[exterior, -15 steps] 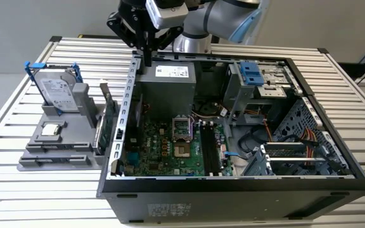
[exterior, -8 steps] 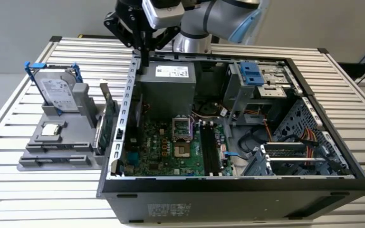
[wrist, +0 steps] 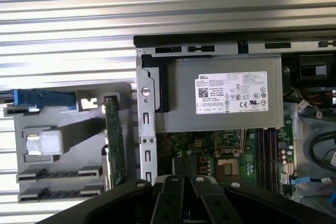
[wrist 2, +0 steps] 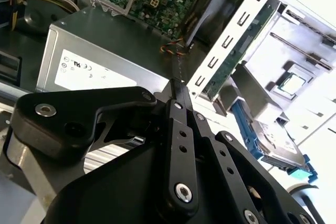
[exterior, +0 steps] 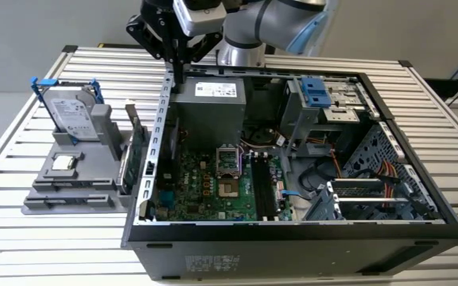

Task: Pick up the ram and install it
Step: 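Reach for the ram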

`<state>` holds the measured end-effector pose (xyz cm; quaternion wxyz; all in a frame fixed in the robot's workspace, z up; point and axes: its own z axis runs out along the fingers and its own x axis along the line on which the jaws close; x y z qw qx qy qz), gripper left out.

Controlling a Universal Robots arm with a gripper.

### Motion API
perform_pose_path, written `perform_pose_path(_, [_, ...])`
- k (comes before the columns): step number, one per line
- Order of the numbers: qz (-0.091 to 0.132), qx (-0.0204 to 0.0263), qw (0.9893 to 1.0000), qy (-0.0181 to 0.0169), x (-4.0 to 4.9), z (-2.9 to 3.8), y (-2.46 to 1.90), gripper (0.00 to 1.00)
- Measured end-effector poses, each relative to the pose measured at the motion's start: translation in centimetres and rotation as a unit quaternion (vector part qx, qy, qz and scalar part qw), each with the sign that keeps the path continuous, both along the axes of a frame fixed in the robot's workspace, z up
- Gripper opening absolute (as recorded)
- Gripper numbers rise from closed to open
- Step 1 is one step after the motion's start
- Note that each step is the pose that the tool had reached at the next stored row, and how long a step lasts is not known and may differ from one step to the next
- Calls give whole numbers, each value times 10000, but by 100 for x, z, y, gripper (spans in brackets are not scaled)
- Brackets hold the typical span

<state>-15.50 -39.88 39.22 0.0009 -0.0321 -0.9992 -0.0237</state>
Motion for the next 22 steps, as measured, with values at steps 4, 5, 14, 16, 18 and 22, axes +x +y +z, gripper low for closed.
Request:
perform_pose_path(4, [0, 0, 10000, 0, -30, 0, 0, 0])
perform_pose_path(5, [0, 0, 10000, 0, -38, 0, 0, 0])
perform_pose_path(14, [0, 0, 10000, 0, -107, 0, 0, 0])
perform_pose_path(16, [0, 0, 10000, 0, -121, 0, 0, 0])
perform_pose_path(18, [0, 0, 10000, 0, -135, 0, 0, 0])
perform_pose_path(22, [0, 0, 10000, 0, -166, 0, 0, 0])
